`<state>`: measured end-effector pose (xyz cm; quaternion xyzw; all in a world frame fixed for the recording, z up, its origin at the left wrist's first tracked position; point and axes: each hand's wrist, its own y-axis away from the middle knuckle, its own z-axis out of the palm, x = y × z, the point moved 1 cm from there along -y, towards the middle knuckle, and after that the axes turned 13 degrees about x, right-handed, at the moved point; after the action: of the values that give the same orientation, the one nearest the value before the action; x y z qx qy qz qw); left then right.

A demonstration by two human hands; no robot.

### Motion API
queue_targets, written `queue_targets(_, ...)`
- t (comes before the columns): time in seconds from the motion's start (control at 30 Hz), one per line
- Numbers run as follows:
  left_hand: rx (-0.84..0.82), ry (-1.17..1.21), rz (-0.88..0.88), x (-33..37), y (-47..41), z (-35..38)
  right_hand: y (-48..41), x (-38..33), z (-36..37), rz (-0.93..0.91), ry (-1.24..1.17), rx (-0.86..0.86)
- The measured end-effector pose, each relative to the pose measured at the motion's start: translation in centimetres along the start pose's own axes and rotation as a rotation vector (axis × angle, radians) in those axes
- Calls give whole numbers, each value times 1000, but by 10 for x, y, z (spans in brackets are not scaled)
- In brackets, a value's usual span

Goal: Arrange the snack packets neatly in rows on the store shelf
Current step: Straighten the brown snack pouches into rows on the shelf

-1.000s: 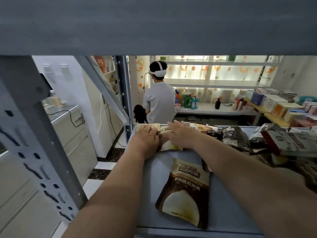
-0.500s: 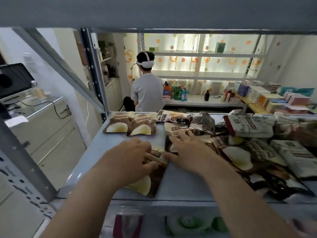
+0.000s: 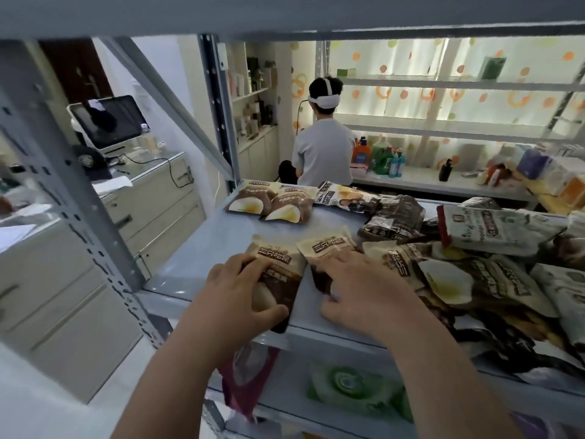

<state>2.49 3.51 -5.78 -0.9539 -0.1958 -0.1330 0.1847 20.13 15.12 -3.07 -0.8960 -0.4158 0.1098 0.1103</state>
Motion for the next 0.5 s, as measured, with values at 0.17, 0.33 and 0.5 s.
queue_targets(0.17, 60, -64, -46, -13, 3, -3, 2, -17, -1, -17, -83, 209)
queue_targets(0.33, 74, -92, -25, -39, -11, -7, -8, -35, 13, -13, -154, 309)
queue_targets(0.5, 83, -109, -12, -71, -35, -5, -24, -57, 33, -13, -232, 368)
